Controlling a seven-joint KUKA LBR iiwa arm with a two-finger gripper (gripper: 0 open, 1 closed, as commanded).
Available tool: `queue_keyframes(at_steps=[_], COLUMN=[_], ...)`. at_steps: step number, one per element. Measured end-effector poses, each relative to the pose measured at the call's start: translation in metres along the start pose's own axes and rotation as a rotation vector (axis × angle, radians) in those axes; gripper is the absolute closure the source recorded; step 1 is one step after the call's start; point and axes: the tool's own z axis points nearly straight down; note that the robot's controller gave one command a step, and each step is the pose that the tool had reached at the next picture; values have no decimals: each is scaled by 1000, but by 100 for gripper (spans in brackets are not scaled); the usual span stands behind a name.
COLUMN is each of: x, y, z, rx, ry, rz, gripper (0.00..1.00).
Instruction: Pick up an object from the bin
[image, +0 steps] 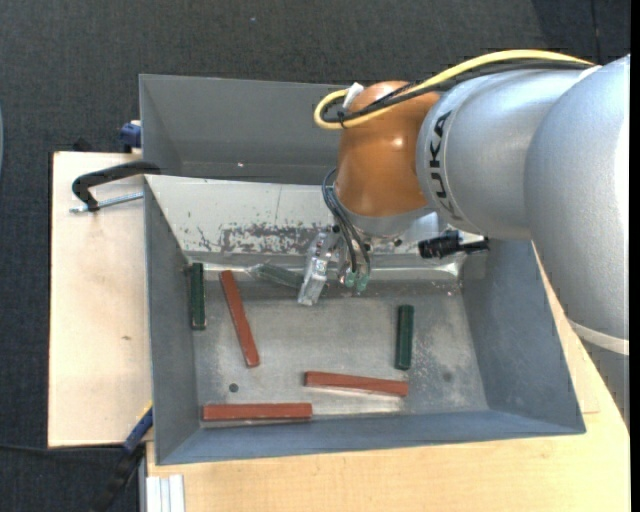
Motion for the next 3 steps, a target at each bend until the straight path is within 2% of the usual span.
queue_keyframes(at_steps=[3], x=[-2], y=[1], z=[-27], rx=[-2], ry=[-4], rz=[-1], gripper=[100])
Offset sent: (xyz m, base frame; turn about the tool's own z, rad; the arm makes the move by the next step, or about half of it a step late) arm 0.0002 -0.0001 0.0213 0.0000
